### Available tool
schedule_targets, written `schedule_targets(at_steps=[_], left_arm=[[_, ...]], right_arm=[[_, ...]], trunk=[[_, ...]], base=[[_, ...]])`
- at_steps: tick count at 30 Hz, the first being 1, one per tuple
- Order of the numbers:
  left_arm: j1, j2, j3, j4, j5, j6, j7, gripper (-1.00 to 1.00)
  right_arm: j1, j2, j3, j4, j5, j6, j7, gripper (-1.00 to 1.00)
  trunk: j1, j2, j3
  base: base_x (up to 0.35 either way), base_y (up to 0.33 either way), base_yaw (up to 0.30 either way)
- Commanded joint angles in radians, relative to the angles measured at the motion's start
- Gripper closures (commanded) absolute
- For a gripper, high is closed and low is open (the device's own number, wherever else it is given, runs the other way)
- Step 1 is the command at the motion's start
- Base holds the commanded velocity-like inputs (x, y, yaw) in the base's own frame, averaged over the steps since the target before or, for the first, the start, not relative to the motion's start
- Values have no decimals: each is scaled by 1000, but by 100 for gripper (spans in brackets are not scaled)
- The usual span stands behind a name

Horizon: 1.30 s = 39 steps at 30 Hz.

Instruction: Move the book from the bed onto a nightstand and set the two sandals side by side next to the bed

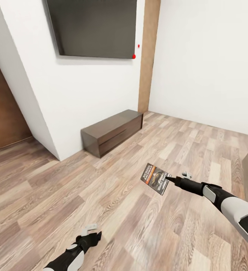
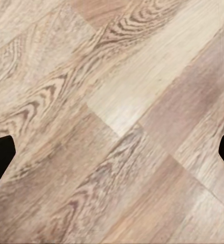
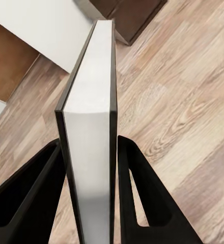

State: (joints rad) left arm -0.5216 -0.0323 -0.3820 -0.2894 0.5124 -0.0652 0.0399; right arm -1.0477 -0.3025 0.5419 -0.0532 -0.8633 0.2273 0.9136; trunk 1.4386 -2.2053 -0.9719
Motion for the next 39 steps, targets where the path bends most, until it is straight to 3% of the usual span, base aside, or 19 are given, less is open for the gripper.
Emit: schedule_targets(at_steps=[1, 22, 39], left_arm=[[0, -1, 0, 0, 0, 0, 0, -100], [2, -13, 0, 24, -2, -2, 2, -100], [3, -12, 0, 35, -2, -10, 2, -100]], right_arm=[[0, 0, -8, 0, -2, 0, 0, 100], [0, -1, -10, -2, 2, 1, 2, 100], [0, -1, -7, -7, 6, 0, 2, 100]], trunk=[[0, 0, 1], [0, 0, 24], [0, 0, 25]], base=[[320, 121, -225], [331, -32, -243], [332, -55, -232]])
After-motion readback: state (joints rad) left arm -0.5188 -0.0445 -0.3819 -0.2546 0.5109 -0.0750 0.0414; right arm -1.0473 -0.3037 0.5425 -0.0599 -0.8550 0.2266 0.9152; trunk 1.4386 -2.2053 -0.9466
